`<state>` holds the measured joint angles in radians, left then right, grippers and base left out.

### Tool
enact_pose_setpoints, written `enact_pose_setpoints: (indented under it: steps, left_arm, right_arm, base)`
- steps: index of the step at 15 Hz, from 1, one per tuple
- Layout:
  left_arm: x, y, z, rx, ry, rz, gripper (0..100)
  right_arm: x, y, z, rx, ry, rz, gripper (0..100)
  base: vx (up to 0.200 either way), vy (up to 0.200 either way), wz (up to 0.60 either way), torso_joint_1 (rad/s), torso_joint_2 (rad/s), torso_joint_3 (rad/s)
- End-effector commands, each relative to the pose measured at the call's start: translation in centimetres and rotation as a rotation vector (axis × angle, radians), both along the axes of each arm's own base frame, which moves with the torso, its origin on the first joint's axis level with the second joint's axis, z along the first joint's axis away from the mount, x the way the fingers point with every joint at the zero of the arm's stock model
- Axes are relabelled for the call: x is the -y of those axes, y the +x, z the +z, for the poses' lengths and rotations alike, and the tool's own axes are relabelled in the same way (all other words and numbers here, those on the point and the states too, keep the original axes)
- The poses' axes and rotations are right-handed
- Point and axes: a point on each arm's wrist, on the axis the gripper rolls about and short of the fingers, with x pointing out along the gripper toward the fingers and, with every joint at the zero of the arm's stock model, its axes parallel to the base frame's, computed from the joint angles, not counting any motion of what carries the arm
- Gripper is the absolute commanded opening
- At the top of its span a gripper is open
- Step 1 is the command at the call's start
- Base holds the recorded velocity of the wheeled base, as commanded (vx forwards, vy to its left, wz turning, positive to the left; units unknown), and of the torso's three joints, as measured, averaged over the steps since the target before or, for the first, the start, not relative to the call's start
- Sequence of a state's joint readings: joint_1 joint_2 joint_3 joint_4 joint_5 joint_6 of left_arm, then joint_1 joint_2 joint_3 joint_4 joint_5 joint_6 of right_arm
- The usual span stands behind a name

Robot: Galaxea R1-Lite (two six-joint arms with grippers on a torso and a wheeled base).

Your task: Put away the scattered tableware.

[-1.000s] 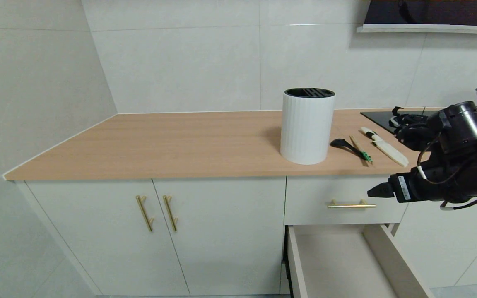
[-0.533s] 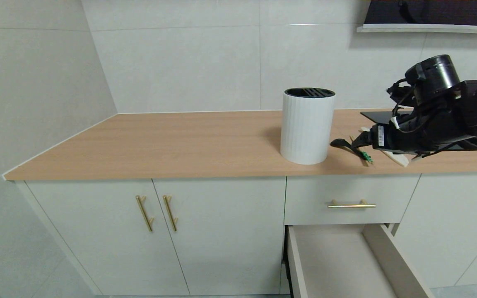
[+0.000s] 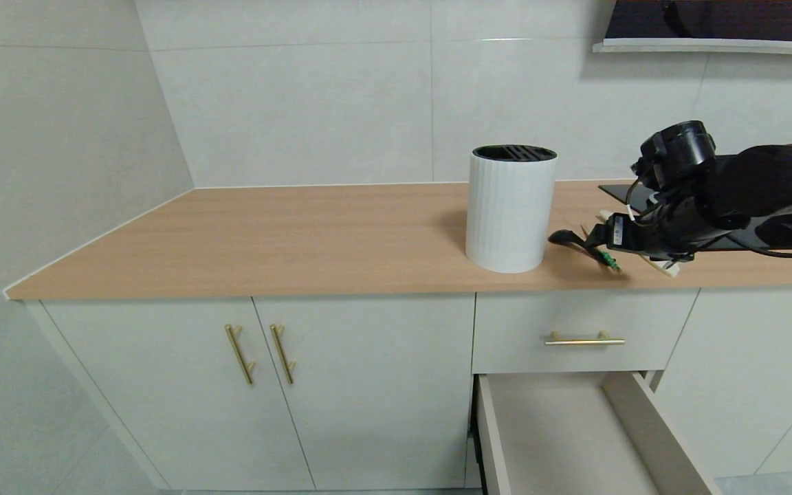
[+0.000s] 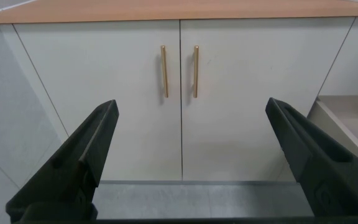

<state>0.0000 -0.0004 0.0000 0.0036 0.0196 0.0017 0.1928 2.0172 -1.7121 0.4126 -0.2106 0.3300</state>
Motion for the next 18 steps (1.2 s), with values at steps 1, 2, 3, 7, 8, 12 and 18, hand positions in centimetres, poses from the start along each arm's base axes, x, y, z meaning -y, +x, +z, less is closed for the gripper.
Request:
enact_pose_setpoints:
  steps: [1,2,3,7,8,12,18]
  left_arm:
    - [0.0,0.0,0.0,0.000,0.000,0.000,100]
    - [0.0,0.0,0.0,-0.001,0.000,0.000,100]
    - [0.0,0.0,0.0,-0.001,0.000,0.000,100]
    - [0.0,0.0,0.0,-0.001,0.000,0.000,100]
    - [0.0,0.0,0.0,0.000,0.000,0.000,100]
    - [0.0,0.0,0.0,0.000,0.000,0.000,100]
    - [0.0,0.0,0.0,0.000,0.000,0.000,100]
  right_arm:
    - [0.1,1.1,-1.3,-0.025,-0.010,-0.012,100]
    - [0.2,1.5,-1.7,-0.029,-0.018,-0.027,100]
    - [0.4,1.8,-2.1,-0.035,-0.022,-0.033,100]
    - [0.4,2.4,-2.8,-0.048,-0.031,-0.043,100]
    - [0.5,2.5,-2.8,-0.048,-0.032,-0.043,100]
    - [0.4,2.7,-3.4,-0.060,-0.035,-0.044,0]
    - [0.5,2.8,-3.5,-0.062,-0.041,-0.050,0]
  base:
    - [0.000,0.000,0.00,0.000,0.00,0.000]
    - [0.000,0.000,0.00,0.000,0.00,0.000]
    - [0.000,0.000,0.00,0.000,0.00,0.000]
    - [0.000,0.000,0.00,0.000,0.00,0.000]
    - [0.000,0.000,0.00,0.000,0.00,0.000]
    - [0.000,0.000,0.00,0.000,0.00,0.000]
    - [0.000,0.000,0.00,0.000,0.00,0.000]
